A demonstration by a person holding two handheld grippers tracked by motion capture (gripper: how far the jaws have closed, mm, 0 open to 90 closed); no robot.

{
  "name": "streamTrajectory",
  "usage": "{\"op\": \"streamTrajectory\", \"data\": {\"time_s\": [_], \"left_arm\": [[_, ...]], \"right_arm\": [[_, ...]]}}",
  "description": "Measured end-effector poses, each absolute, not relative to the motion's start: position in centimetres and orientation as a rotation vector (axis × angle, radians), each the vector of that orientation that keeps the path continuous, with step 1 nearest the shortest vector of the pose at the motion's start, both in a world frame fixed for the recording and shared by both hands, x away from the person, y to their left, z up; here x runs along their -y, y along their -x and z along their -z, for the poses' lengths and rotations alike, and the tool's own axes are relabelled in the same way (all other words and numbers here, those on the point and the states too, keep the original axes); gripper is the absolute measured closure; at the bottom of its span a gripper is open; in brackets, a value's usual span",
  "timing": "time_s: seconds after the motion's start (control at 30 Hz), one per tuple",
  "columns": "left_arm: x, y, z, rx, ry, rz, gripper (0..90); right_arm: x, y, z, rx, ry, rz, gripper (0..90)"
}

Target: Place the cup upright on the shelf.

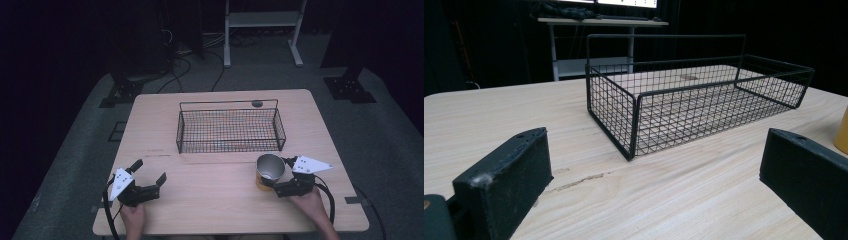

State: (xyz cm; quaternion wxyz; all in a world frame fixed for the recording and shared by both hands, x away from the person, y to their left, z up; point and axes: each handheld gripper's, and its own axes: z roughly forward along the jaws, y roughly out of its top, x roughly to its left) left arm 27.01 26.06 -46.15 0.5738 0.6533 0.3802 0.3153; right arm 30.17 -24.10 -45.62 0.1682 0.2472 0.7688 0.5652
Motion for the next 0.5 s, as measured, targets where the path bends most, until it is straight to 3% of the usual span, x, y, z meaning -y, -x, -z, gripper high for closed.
{"op": "streamTrajectory", "data": {"time_s": [0.5], "left_arm": [[-26.02, -27.00, 46.14, -0.890, -1.531, -0.740, 0.0]], "right_arm": [[24.37, -30.13, 45.43, -2.191, -0.720, -1.603, 12.2]]}}
